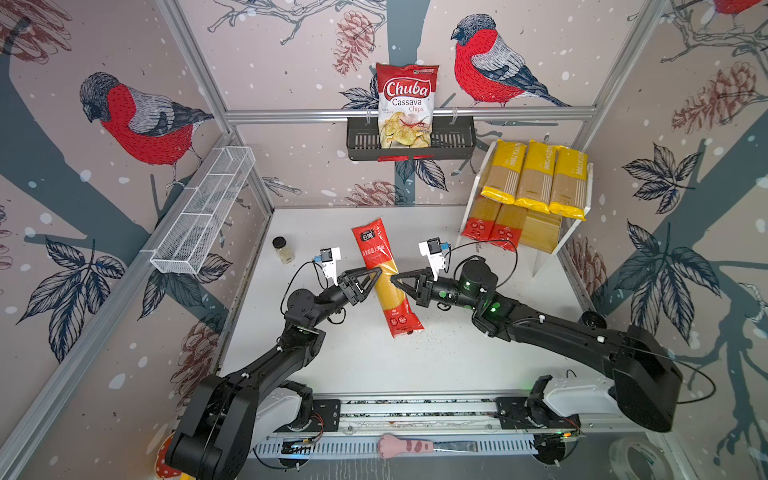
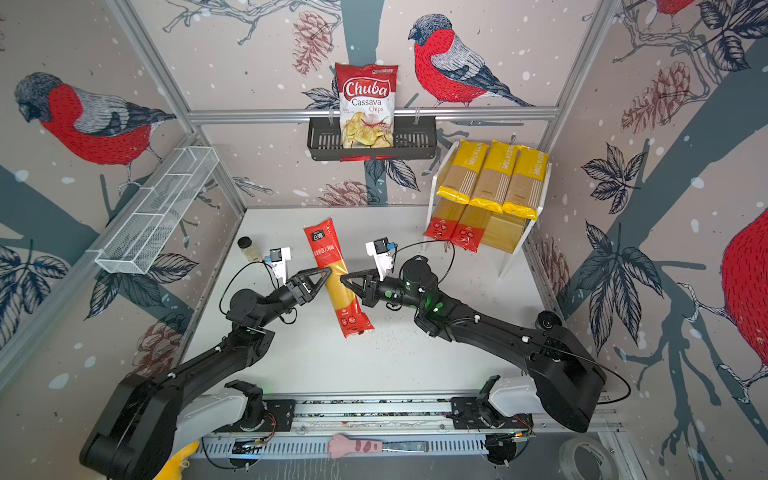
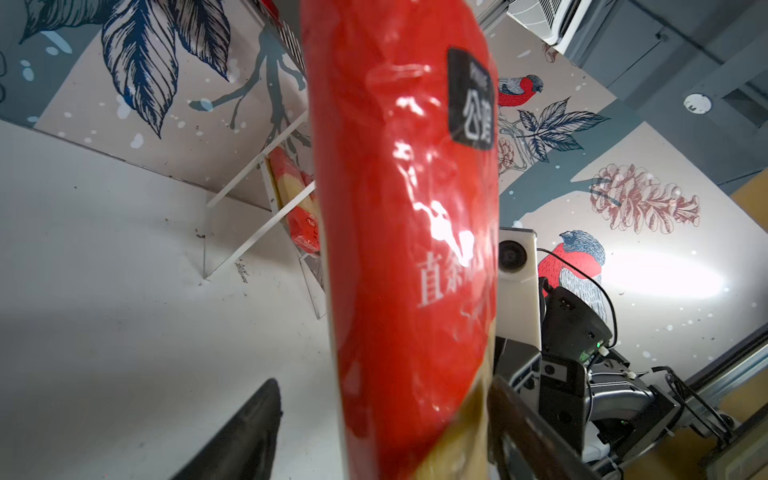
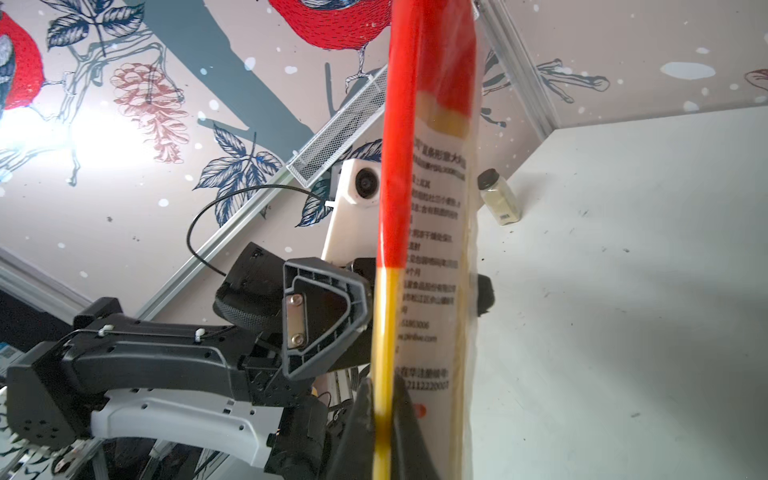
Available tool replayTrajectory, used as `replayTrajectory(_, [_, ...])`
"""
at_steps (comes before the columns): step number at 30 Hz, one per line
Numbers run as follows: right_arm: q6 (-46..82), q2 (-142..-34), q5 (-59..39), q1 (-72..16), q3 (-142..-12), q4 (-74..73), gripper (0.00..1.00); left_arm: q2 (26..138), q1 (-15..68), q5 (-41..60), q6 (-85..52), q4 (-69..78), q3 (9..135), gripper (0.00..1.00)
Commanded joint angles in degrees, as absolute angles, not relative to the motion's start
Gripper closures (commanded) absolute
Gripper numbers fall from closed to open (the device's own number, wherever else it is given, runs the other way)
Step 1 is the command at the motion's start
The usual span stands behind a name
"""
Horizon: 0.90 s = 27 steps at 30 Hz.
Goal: Place and organize the pasta boxes and bags onto the shelf
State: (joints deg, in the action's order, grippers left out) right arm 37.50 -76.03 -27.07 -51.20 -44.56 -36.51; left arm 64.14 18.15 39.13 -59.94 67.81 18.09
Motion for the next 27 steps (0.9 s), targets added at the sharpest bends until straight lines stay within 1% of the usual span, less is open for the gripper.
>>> replayTrajectory(1, [38.29,-76.00,-30.83,-51.12,-44.53,-48.19,0.97,65.76,18.61,40.33,-61.82,76.18,18.76,0.26])
replayTrajectory(4, [39.40,-76.25,-31.03,-50.88,-43.66,-49.63,0.97,67.18,18.71,40.68,-63.32,79.31,19.07,0.30])
replayTrajectory(11, [41.99,-77.37,-30.99,-50.05,-42.11,-51.38,0.96,68.37,19.41,40.87,-62.67,79.27,19.94,0.49])
replayTrajectory(18, [41.53,-78.45,-27.82,-49.77,-42.10,-48.89,0.91,69.20,19.60,40.44,-61.85,78.33,20.21,0.65])
replayTrajectory(21, [41.83,-79.08,-27.83,-49.84,-41.86,-48.58,0.86,69.43,19.60,40.26,-62.14,78.45,20.69,0.70])
replayTrajectory(24, [42.16,-79.36,-27.24,-50.00,-40.95,-48.64,0.80,69.72,19.73,40.00,-62.31,78.41,21.33,0.72])
replayTrajectory(27, [42.36,-79.18,-26.32,-49.94,-39.40,-48.69,0.69,70.11,19.69,39.73,-62.64,78.31,21.88,0.74])
